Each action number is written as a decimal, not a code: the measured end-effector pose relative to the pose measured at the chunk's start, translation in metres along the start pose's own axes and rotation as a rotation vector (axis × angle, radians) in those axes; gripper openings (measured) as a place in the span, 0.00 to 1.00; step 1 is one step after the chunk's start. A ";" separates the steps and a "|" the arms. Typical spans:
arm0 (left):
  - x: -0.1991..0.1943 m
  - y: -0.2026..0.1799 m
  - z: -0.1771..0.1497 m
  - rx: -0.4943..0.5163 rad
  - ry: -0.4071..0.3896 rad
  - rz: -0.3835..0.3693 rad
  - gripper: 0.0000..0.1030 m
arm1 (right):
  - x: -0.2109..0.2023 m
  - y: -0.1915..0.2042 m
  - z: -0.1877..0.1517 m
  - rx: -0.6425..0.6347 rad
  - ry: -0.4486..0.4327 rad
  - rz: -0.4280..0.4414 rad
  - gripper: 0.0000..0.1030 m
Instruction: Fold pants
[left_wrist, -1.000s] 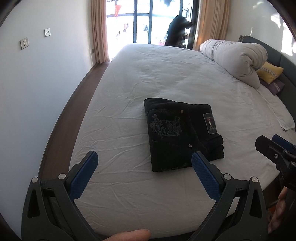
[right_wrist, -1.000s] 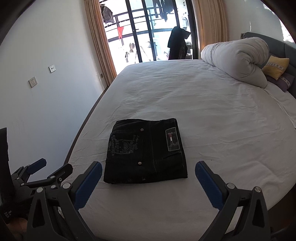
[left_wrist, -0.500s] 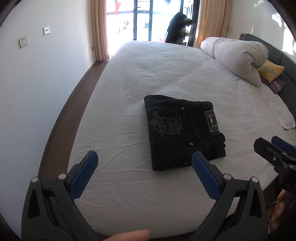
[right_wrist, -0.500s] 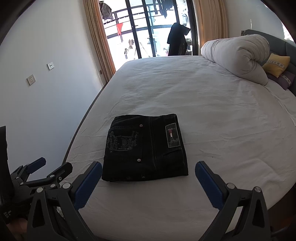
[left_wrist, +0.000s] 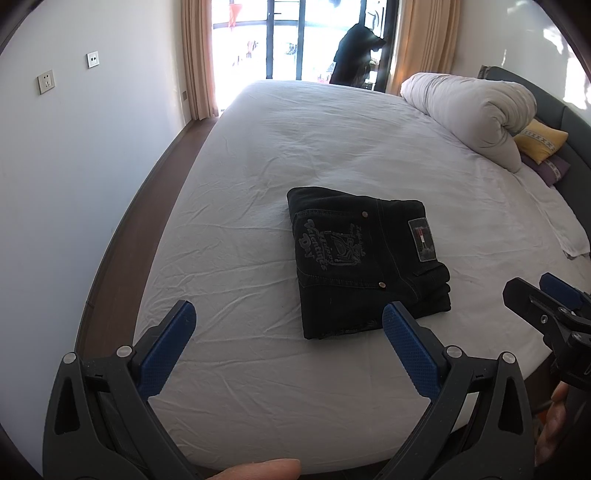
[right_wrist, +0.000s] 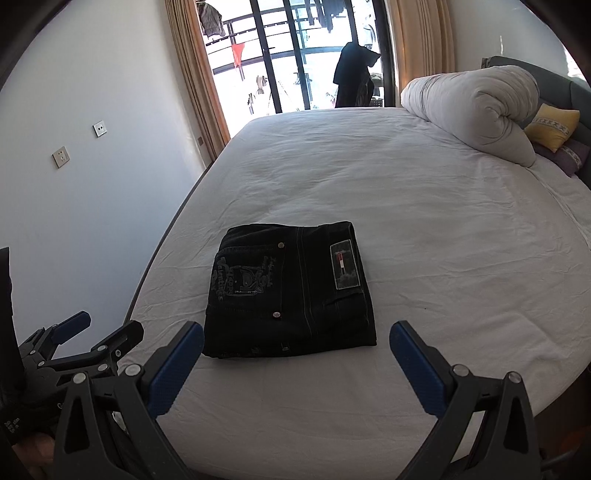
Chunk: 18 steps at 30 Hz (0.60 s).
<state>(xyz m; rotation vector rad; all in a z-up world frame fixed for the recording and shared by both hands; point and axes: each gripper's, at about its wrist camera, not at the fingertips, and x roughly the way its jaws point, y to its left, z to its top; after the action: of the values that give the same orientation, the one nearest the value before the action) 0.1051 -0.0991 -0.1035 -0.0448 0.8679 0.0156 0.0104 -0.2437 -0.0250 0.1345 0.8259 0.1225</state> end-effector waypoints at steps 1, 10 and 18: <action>0.000 0.000 0.000 0.000 0.000 0.000 1.00 | 0.001 0.000 -0.001 -0.001 0.001 0.001 1.00; 0.000 0.000 -0.001 0.000 0.001 0.001 1.00 | 0.002 -0.001 -0.003 -0.001 0.004 0.001 1.00; 0.001 -0.001 -0.003 0.002 0.001 0.000 1.00 | 0.002 -0.002 -0.006 -0.001 0.008 0.002 1.00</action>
<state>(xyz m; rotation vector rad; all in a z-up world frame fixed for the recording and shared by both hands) 0.1035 -0.1005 -0.1062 -0.0428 0.8693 0.0149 0.0079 -0.2446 -0.0309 0.1340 0.8342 0.1253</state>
